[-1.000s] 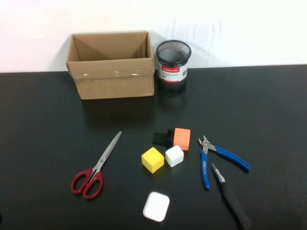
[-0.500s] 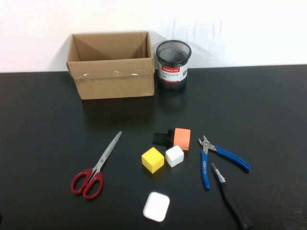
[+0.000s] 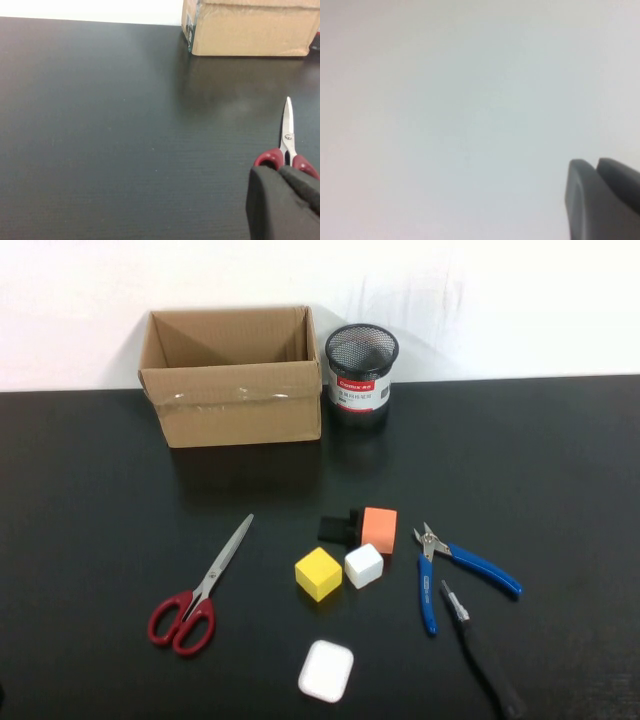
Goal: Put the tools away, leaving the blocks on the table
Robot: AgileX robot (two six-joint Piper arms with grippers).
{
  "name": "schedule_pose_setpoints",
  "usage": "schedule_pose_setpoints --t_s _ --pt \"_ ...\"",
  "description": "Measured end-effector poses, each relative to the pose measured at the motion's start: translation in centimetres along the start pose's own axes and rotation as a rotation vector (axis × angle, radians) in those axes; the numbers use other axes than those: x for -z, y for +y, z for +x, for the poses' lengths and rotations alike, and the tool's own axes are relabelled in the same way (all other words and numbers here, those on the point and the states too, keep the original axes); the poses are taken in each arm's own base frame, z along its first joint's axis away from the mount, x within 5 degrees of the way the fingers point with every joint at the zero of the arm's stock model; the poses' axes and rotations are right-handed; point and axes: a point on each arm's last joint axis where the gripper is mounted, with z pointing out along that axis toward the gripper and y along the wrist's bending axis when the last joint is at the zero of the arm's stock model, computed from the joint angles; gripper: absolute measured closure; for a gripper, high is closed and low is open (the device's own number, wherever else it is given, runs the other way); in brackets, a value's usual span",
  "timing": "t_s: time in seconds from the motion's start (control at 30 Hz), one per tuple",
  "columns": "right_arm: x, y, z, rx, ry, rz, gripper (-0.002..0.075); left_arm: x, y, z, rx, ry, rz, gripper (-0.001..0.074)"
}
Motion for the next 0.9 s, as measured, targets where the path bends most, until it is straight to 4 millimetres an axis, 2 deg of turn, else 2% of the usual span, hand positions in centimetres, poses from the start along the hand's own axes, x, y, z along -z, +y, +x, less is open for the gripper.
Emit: schedule_pose_setpoints --t_s 0.07,0.17,0.27,0.43,0.57,0.7,0.83,0.9 --pt "-1.3 -0.4 -0.5 -0.003 0.086 0.084 0.0732 0.0 0.0 0.0 0.0 0.0 0.0 0.0739" --pt "-3.5 -1.5 0.3 -0.031 0.236 0.203 0.0732 0.0 0.0 0.0 0.0 0.0 0.0 0.0739" --pt "-5.3 -2.5 2.5 -0.028 0.414 0.279 0.0732 0.0 0.0 0.0 0.0 0.0 0.0 0.0739" --pt "-7.2 -3.4 7.1 0.093 0.738 0.289 0.0732 0.0 0.0 0.0 0.0 0.0 0.0 0.0739" --pt "-7.5 -2.5 10.4 0.098 0.984 0.196 0.0732 0.0 0.0 0.0 0.0 0.0 0.0 0.0739" --pt "-7.6 -0.5 12.6 0.088 1.119 0.007 0.0732 0.0 0.0 0.0 0.0 0.0 0.0 0.0739" --pt "-7.7 1.2 13.0 0.146 1.111 -0.173 0.0732 0.0 0.0 0.0 0.0 0.0 0.0 0.0739" --pt "-8.0 1.9 12.8 0.074 1.059 -0.198 0.0732 0.0 0.0 0.0 0.0 0.0 0.0 0.0739"
